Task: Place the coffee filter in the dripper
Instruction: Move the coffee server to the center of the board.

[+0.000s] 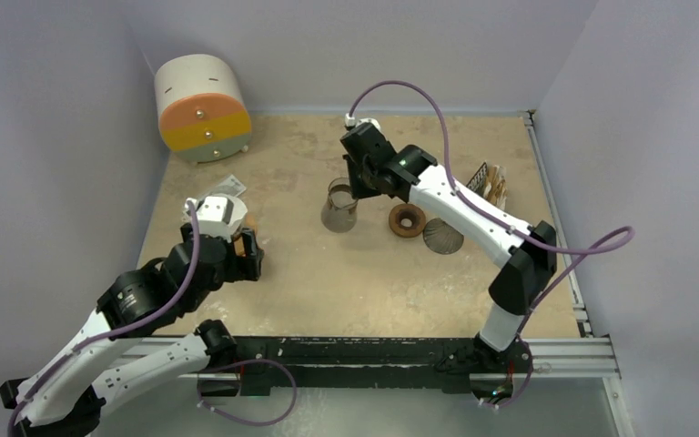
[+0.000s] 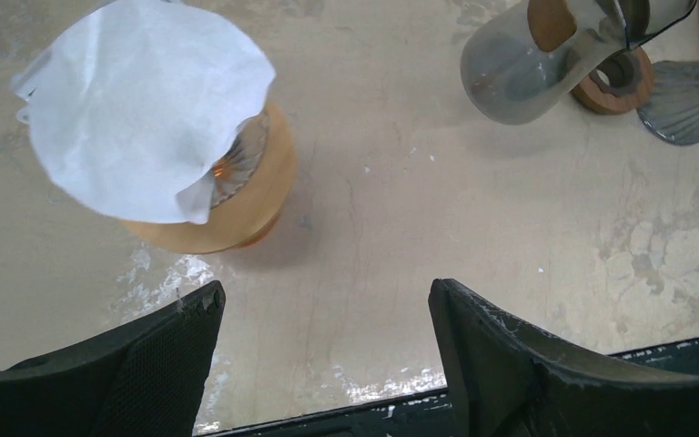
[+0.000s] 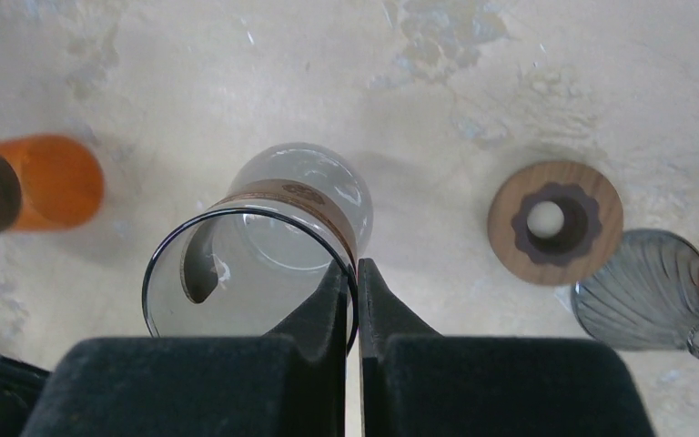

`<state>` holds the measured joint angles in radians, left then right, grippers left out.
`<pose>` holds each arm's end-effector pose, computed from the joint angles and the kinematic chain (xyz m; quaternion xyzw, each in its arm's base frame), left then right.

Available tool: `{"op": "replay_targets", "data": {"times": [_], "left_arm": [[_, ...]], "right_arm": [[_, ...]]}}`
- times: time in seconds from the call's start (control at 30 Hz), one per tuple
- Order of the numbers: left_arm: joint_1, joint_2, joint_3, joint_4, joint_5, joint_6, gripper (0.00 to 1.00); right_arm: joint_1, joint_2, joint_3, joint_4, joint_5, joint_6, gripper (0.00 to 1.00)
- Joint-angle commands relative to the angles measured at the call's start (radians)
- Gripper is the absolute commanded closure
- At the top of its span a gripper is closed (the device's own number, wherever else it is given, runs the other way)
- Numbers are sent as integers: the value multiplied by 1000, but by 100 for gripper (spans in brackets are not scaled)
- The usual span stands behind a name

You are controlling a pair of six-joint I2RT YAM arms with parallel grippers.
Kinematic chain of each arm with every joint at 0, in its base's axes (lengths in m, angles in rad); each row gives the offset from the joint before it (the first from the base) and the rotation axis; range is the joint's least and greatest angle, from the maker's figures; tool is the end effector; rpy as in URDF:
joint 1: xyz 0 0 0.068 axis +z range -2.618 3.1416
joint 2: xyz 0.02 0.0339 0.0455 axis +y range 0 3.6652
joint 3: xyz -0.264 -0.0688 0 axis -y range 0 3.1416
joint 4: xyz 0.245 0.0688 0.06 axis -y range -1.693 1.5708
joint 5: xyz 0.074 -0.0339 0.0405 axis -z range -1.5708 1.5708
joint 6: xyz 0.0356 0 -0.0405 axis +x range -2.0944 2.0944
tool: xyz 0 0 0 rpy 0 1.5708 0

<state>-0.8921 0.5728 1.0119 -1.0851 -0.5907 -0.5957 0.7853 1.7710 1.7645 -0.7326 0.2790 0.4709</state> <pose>0.0638 -0.0476 0.3527 -0.0020 0.8660 -0.0973 0.4904 0.2883 0.2744 0.3577 -0.0863 0.9035 0.1321 0.3984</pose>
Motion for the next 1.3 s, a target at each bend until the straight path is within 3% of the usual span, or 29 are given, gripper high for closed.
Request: {"op": "replay_targets", "data": {"times": [0.0,0.5,1.27], "left_arm": [[3,67,78,98,101,66,19],[4,267,193,219,300,111,19],[3,312,253,235,337,97,19]], "right_arm": [[37,-108,-90,14,63,-55,100],[118,-308,-425,148,69,-65,100],[175,-312,-585,205,51,-8,100]]}}
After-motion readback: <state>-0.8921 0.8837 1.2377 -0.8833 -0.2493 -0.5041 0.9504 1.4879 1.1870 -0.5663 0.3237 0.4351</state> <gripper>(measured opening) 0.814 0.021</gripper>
